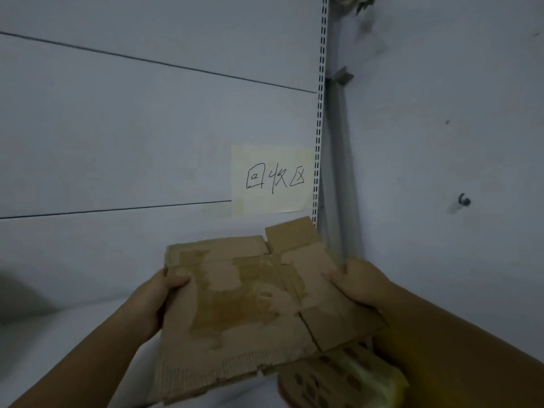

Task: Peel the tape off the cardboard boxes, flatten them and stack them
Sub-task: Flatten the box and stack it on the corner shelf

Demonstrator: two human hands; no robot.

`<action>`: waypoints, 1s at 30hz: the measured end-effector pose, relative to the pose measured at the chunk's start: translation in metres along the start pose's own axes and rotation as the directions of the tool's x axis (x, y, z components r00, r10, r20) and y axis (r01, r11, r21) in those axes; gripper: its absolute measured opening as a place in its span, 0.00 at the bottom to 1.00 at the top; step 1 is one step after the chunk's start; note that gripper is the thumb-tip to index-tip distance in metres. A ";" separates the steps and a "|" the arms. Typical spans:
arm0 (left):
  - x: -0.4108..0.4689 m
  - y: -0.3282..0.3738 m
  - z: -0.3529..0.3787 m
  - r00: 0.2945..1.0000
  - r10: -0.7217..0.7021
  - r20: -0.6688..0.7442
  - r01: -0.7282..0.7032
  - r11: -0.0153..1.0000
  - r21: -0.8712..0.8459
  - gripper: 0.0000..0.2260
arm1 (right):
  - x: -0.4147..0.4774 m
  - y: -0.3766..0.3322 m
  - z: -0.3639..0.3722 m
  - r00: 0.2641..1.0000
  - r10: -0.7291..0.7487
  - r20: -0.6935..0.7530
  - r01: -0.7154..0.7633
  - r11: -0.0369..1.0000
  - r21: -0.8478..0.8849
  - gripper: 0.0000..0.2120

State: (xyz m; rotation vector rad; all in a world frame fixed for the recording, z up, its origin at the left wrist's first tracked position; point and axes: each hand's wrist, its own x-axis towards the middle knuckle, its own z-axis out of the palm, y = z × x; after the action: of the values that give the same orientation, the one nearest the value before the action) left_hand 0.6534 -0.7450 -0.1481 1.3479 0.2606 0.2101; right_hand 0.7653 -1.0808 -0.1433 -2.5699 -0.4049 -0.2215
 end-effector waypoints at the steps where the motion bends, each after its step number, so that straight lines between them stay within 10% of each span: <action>1: 0.010 -0.001 0.002 0.999 -0.016 -0.029 0.016 1.000 0.016 0.12 | 0.011 0.004 0.004 1.000 0.004 0.014 -0.004 1.000 -0.002 0.19; 5: 0.051 -0.008 0.018 0.993 0.031 -0.110 -0.024 0.998 0.063 0.09 | 0.054 0.016 0.010 0.996 0.033 -0.087 -0.041 0.995 -0.091 0.22; 7: 0.068 -0.026 0.021 0.954 0.177 -0.241 -0.081 0.929 0.360 0.10 | 0.068 0.019 0.018 0.995 0.009 -0.097 -0.028 0.980 -0.196 0.24; 12: 0.087 -0.055 0.010 0.914 0.385 -0.131 -0.157 0.631 0.760 0.04 | 0.093 0.017 0.057 0.909 -0.383 0.163 0.416 0.854 -0.314 0.25; 22: 0.090 -0.062 0.014 0.926 0.324 -0.192 -0.017 0.545 0.838 0.18 | 0.122 0.032 0.108 0.847 -0.448 0.285 0.495 0.861 -0.117 0.24; 27: 0.083 -0.054 0.024 0.938 0.278 -0.206 0.038 0.509 0.860 0.17 | 0.105 0.026 0.073 0.882 -0.444 0.158 0.326 0.818 0.474 0.13; 30: 0.080 -0.045 0.027 0.958 0.222 -0.180 0.069 0.433 0.899 0.17 | 0.089 0.025 0.038 0.861 -0.509 -0.004 0.440 0.741 0.508 0.08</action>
State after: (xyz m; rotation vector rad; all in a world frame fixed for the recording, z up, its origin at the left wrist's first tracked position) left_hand 0.7377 -0.7552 -0.1917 2.4494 0.6087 0.3664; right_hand 0.8605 -1.0597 -0.1663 -1.9355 -1.0358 -0.1013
